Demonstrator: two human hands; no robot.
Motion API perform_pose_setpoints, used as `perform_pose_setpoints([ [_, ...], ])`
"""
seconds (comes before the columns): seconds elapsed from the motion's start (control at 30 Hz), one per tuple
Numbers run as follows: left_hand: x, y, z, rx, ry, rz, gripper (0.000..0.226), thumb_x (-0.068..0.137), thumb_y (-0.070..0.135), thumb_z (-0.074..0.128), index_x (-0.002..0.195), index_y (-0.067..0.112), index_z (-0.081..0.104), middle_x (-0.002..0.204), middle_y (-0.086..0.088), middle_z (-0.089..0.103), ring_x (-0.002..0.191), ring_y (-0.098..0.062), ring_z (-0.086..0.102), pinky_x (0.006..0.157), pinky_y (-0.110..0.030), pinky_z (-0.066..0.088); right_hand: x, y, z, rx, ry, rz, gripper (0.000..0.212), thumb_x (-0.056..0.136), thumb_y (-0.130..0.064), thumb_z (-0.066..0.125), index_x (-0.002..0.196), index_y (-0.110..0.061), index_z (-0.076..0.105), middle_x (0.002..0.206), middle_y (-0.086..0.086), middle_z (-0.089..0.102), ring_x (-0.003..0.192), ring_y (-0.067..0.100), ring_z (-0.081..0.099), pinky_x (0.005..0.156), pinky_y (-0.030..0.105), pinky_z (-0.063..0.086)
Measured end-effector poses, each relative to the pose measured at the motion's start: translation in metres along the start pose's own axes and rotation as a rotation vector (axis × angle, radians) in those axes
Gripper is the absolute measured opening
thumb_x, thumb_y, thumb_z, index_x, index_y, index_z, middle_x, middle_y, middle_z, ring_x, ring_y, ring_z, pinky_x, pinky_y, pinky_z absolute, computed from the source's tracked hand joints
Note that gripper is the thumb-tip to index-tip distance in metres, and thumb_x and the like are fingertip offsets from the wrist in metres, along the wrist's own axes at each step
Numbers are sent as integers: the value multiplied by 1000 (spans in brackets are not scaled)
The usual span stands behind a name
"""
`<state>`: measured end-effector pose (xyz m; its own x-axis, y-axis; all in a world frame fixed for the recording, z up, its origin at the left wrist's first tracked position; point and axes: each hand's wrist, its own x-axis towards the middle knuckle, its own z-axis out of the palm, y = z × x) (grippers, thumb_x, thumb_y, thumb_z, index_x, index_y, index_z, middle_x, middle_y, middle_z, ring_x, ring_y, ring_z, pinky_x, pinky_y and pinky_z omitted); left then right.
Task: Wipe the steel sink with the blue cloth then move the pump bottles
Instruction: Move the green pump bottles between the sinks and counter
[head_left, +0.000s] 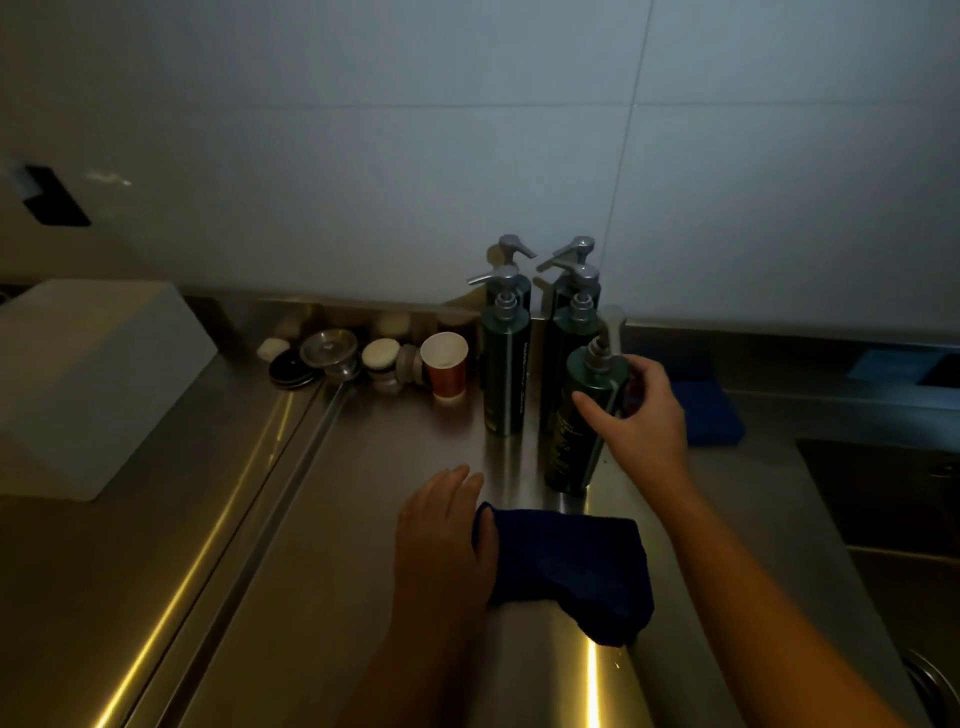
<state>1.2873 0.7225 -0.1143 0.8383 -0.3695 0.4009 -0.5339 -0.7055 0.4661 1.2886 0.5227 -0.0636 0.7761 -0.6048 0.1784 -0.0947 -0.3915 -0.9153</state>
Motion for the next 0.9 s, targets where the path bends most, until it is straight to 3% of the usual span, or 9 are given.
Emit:
perform_pose_setpoints([
  [0.9, 40, -21, 26, -98, 80, 144, 38, 83, 24, 43, 105, 1, 65, 106, -15, 66, 102, -29, 59, 92, -40, 35, 21, 19, 30, -40, 6, 16, 59, 75, -23, 73, 126, -19, 43, 127, -1, 51, 112, 7, 43, 91, 26, 38],
])
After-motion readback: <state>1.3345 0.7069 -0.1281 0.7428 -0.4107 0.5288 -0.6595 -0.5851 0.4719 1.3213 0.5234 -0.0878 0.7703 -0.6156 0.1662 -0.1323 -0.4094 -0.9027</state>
